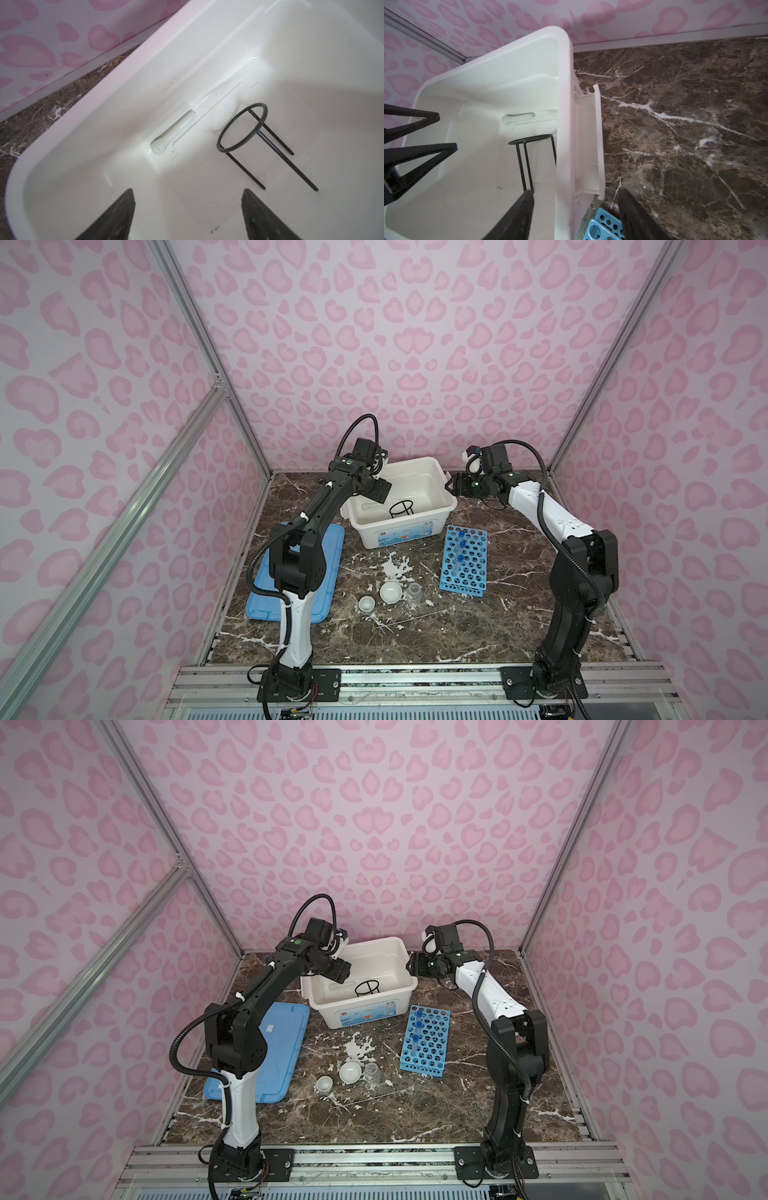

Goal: Organize the chemistry lab equipment
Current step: 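Raise the left gripper out of the bin and draw it back, then move the left gripper down over the small white cup beside the dish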

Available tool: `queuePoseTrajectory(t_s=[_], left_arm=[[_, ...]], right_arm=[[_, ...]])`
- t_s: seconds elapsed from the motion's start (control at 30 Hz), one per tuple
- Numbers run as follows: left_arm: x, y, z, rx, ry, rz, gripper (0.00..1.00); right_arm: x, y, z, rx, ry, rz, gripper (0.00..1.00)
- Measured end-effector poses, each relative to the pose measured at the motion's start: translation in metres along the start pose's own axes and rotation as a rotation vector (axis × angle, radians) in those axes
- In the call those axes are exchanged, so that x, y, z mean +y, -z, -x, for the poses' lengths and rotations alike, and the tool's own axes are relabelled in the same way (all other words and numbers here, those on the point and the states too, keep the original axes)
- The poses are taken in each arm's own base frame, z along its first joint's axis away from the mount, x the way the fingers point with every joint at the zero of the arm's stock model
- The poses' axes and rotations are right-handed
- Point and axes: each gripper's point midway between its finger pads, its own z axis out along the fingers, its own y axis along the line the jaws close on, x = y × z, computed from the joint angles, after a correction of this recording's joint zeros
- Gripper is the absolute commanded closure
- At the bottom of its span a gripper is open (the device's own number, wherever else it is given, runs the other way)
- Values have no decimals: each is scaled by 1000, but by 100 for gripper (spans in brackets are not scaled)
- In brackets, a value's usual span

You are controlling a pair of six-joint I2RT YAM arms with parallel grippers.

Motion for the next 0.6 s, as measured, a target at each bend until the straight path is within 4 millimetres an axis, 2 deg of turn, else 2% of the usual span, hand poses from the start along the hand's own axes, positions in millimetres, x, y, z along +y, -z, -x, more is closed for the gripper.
queuePoseTrajectory(t_s=[0.13,0.33,0.47,0.6], left_arm=[[-3,30,-1,-66,27,-8,3],[-10,76,-9,-170,66,-19,1],[-19,99,-30,-190,68,-7,2],[-32,110,-64,-157,64,21,2]], right_arm=[[0,3,1,-7,0,0,33],[-2,3,-1,-8,-1,-1,33],[-3,3,-2,-6,-3,2,33],[-2,3,-2,-8,-2,5,33]])
